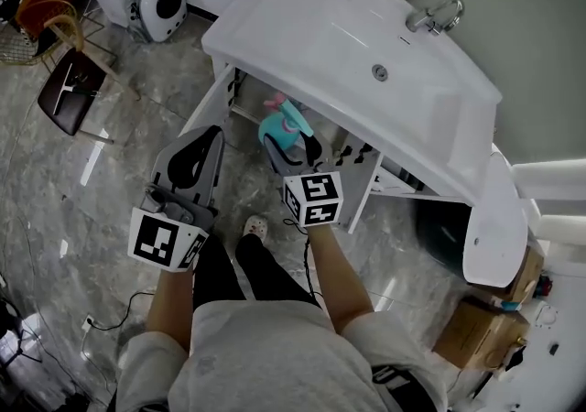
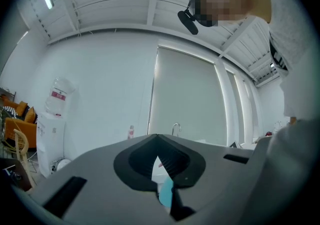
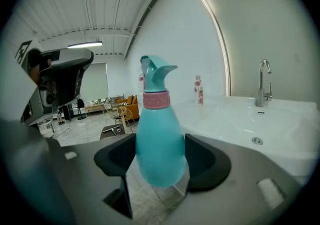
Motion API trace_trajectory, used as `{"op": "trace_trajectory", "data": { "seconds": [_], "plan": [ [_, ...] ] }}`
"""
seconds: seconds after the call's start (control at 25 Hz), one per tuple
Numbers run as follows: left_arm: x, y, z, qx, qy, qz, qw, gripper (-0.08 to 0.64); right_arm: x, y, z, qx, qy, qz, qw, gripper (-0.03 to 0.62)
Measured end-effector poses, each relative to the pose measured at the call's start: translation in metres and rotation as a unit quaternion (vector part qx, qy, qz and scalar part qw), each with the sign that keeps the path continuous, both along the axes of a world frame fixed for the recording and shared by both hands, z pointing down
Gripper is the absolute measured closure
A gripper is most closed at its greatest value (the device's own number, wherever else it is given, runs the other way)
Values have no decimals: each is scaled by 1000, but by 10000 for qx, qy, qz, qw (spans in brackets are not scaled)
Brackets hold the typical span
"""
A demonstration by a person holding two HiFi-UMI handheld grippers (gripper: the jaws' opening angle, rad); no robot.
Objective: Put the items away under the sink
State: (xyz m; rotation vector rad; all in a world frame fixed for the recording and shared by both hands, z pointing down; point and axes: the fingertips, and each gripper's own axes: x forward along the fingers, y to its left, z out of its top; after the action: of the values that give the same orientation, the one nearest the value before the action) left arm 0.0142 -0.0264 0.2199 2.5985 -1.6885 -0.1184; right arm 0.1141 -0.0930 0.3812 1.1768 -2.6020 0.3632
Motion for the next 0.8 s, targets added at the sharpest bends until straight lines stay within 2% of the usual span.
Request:
{"op": "trace_trajectory", "data": {
  "seconds": [0.36, 0.48, 0.68, 0.8],
  "plan": [
    [-10, -1, 54, -307, 44, 104, 9995, 552, -11, -6, 51, -114, -2, 32, 9999, 275],
    [-12, -7, 67, -208, 161, 257, 9993, 552, -12, -12, 67, -131, 30, 88, 9999, 275],
    [-11, -19, 104, -361, 199, 518, 9978, 552, -14, -20, 100, -162, 65, 205, 9996, 275],
    [-9, -21, 136, -635, 224, 628, 9958, 552, -16, -22, 126, -194, 75, 220, 9995, 275]
  ]
}}
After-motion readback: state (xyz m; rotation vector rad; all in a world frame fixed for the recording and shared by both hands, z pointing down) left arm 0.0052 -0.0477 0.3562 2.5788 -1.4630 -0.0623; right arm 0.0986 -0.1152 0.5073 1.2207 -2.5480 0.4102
